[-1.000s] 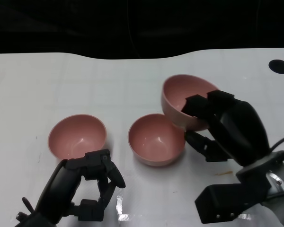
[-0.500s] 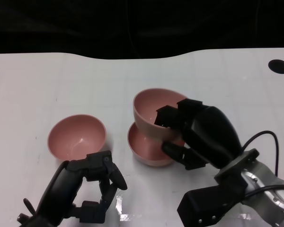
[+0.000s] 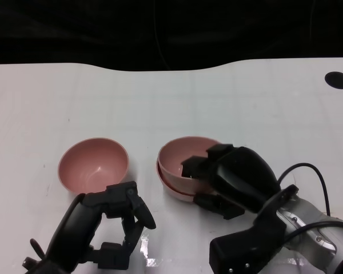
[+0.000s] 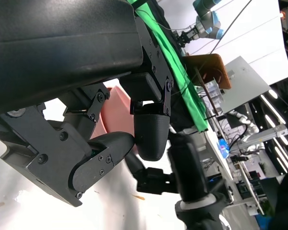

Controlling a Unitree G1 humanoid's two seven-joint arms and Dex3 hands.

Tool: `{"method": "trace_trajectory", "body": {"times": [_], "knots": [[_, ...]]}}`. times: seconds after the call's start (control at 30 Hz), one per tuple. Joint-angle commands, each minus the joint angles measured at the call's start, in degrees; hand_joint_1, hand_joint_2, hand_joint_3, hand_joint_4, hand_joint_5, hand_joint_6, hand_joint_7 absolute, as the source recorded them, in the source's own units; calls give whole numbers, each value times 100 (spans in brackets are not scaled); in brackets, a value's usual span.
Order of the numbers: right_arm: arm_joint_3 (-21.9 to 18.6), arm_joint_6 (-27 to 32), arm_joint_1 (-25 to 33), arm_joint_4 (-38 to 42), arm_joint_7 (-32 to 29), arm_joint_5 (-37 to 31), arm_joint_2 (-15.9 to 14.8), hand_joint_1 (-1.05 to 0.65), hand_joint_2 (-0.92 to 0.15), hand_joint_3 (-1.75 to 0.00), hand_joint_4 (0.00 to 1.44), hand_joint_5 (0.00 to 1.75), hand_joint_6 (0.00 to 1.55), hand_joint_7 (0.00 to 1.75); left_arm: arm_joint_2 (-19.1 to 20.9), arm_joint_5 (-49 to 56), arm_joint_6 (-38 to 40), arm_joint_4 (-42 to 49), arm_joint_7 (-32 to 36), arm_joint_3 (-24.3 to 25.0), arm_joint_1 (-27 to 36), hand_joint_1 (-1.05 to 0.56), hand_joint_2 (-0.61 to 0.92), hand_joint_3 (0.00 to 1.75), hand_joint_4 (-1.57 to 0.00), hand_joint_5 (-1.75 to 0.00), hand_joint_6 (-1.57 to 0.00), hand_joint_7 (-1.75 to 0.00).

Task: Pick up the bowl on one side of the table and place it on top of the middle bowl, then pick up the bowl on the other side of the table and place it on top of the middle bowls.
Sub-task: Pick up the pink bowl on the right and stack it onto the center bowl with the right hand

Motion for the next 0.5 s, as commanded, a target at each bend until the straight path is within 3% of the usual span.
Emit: {"method": "trace_trajectory", "body": {"times": [0.03, 0.1, 0.2, 0.37, 0.5], "knots": [[85, 389, -78, -321, 738, -65, -177, -46, -90, -34, 55, 45, 71, 8, 43, 43, 90, -84, 67, -11, 54, -20, 34, 135, -87, -170, -82, -138], [94, 550, -27, -530, 993, -63, -218, -60, -92, -35, 41, 31, 57, 2, 42, -2, 125, -101, 35, -22, 57, -19, 34, 136, -87, -169, -82, -138], [76, 755, 91, -866, 1281, -48, -275, -73, -92, -41, 27, 25, 44, 0, 47, -31, 146, -113, 23, -36, 58, -19, 34, 137, -87, -168, -82, -138], [-88, 906, 350, -1429, 1475, 138, -368, -79, -92, -47, 18, 25, 35, 0, 63, -31, 143, -81, 34, -45, 38, -19, 33, 137, -88, -169, -82, -137], [-373, 899, 653, -1988, 1406, 362, -464, -78, -92, -41, 3, 61, 34, 1, 77, 48, 111, -61, 81, -36, 24, -21, 33, 136, -88, -170, -82, -138]]}}
